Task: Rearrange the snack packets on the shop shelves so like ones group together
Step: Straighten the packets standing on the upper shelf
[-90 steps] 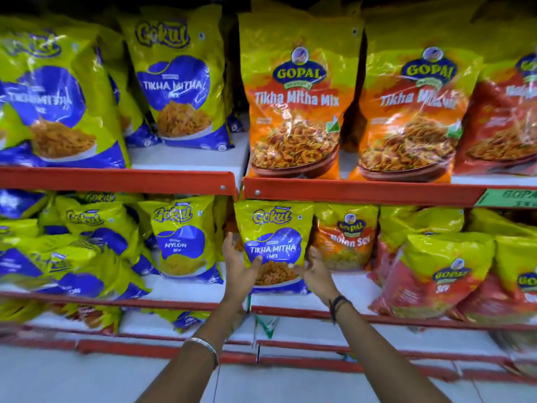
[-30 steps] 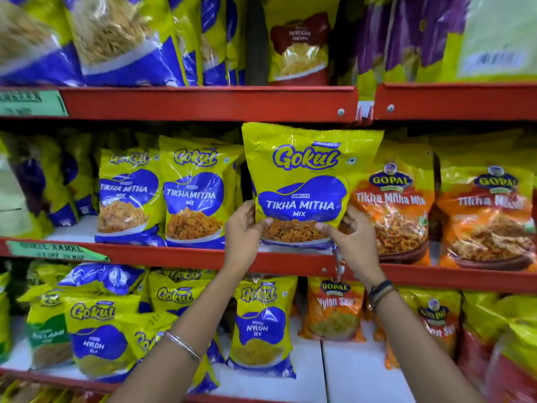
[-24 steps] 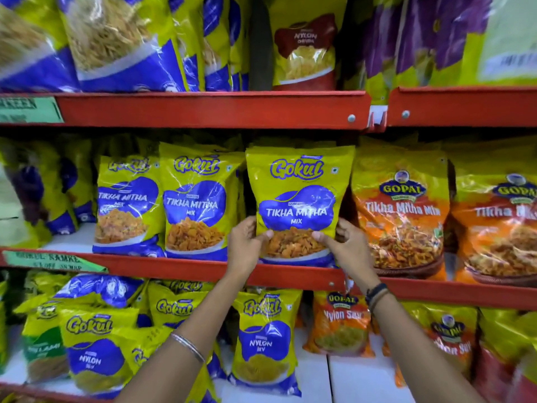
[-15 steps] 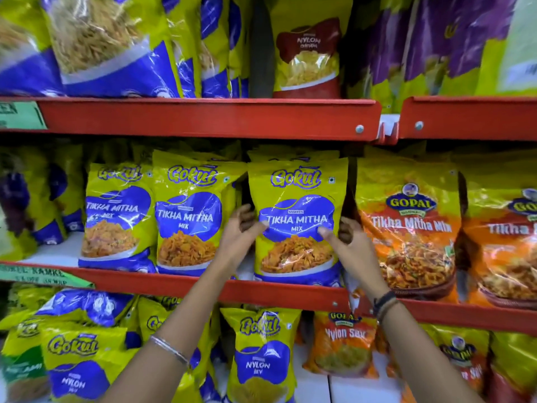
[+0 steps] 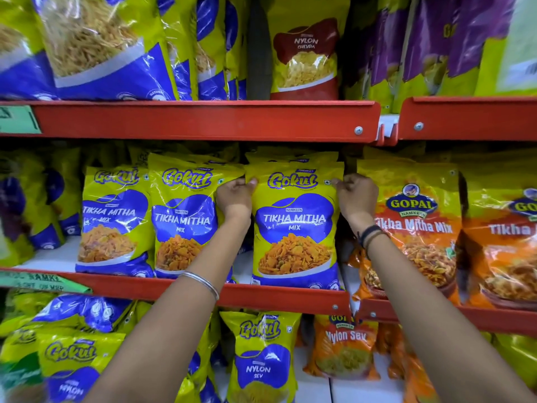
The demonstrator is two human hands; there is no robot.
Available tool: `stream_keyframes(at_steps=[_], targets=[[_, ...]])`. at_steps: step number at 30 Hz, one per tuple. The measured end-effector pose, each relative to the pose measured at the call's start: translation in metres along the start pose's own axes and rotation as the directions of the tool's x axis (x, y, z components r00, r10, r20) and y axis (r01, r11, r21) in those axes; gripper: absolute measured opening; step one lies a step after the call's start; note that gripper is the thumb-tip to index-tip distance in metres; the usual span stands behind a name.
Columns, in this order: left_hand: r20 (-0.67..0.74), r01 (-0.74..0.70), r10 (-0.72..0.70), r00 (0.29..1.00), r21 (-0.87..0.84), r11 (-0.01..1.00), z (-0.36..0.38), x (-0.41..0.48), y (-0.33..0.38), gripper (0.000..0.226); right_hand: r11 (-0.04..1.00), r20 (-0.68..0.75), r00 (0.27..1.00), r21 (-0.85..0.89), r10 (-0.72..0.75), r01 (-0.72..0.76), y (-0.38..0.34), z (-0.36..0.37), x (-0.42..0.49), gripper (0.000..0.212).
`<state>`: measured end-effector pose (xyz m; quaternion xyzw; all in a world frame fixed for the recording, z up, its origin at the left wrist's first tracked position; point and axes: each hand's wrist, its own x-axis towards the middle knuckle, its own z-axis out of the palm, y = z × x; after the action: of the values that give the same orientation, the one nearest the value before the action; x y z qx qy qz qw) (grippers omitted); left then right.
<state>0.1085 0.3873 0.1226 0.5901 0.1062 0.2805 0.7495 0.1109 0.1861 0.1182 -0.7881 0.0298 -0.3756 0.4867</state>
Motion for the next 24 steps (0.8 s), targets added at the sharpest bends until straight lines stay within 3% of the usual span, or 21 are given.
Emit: stream_keyframes(at_steps=[2, 4, 8, 12, 14, 18, 21, 24], targets=[[-0.010, -0.031, 0.032, 0.999, 0.008, 0.999, 0.001, 0.000, -0.002, 0.011, 0.999, -0.007, 1.000, -0.029, -0.019, 0.018, 0.001, 0.001, -0.003, 0.022], [-0.001, -0.125, 0.125, 0.992, 0.058, 0.990, 0.001, 0.000, -0.006, 0.028, 0.999, -0.011, 1.000, -0.035, -0.024, 0.023, 0.003, 0.001, -0.006, 0.022], [0.044, -0.372, 0.372, 0.927, 0.226, 0.900, -0.009, -0.024, -0.028, 0.018, 0.982, -0.074, 0.980, 0.015, -0.186, 0.188, 0.011, -0.021, -0.024, 0.026], [0.202, -0.682, 0.652, 0.731, 0.185, 0.707, 0.000, -0.092, -0.034, 0.016, 0.972, -0.248, 0.947, 0.056, -0.206, 0.226, 0.025, -0.069, -0.043, 0.022], [0.379, -0.675, 0.597, 0.707, 0.110, 0.730, 0.020, -0.115, -0.030, 0.016, 0.976, -0.326, 0.926, 0.045, -0.188, 0.214, 0.037, -0.095, -0.038, 0.023], [0.569, -0.425, 0.257, 0.781, 0.184, 0.886, 0.078, -0.134, -0.028, 0.028, 0.992, -0.317, 0.945, -0.116, -0.076, 0.041, 0.075, -0.141, -0.003, 0.039], [0.511, -0.311, 0.135, 0.849, 0.277, 0.909, 0.112, -0.137, -0.030, 0.031, 0.967, -0.168, 0.986, -0.251, -0.009, -0.034, 0.091, -0.160, 0.014, 0.056], [0.356, -0.212, 0.104, 0.929, 0.280, 0.936, 0.134, -0.134, -0.024, 0.032, 0.974, -0.099, 0.994, -0.212, 0.055, -0.075, 0.094, -0.165, 0.025, 0.040]])
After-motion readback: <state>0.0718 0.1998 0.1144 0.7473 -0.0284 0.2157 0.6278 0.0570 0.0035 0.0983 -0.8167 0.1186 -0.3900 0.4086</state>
